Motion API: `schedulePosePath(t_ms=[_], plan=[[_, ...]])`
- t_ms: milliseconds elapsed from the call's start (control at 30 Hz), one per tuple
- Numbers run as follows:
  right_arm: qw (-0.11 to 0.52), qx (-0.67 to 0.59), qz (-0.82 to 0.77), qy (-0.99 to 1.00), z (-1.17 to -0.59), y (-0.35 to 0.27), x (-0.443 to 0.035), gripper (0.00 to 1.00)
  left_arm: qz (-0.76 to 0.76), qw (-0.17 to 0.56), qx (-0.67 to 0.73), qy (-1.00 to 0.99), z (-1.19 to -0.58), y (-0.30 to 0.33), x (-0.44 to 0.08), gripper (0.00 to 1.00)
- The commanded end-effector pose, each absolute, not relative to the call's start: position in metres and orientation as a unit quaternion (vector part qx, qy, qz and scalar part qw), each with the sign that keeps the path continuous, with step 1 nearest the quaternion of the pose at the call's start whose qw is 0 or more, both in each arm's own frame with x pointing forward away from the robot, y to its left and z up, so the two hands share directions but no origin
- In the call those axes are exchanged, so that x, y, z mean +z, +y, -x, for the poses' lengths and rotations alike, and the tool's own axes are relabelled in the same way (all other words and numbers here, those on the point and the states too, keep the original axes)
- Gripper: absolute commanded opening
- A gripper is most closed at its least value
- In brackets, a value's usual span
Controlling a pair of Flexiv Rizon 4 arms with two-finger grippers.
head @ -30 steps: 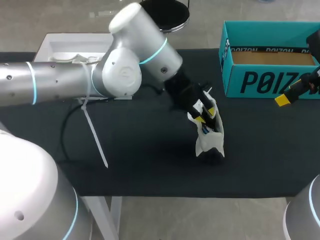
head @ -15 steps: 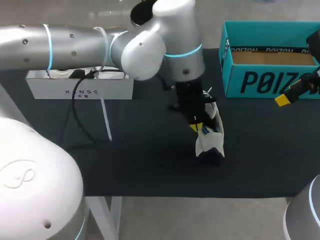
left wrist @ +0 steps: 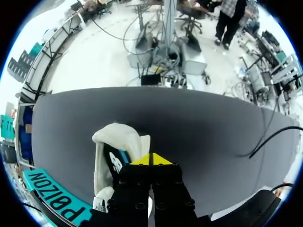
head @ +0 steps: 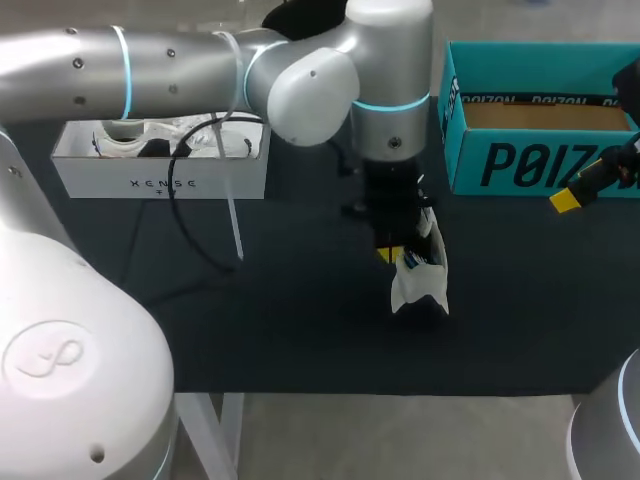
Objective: Take the shoe out of the shoebox, open the shoe tongue, remove and reinsert the insole, then place the shoe into the shoebox
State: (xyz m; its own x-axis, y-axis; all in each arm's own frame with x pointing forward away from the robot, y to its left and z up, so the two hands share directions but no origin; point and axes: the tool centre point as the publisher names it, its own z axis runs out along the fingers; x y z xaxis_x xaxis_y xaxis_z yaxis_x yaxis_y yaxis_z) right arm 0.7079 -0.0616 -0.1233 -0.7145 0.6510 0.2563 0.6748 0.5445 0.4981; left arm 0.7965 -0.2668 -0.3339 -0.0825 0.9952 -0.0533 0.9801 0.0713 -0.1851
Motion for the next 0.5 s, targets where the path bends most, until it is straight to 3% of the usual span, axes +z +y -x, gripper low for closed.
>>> schedulePosePath(t_ms=[33,500], plan=[[0.022,-0.290,0.377,-0.879,-0.710,-0.061,-0.124,1.00,0.669,0.042,0.088,-0.737,-0.798,-0.274,-0.346,0.00],[0.022,-0.290,0.377,-0.879,-0.710,-0.061,-0.124,1.00,0.631,0.029,0.109,-0.767,-0.809,-0.294,-0.350,0.00]])
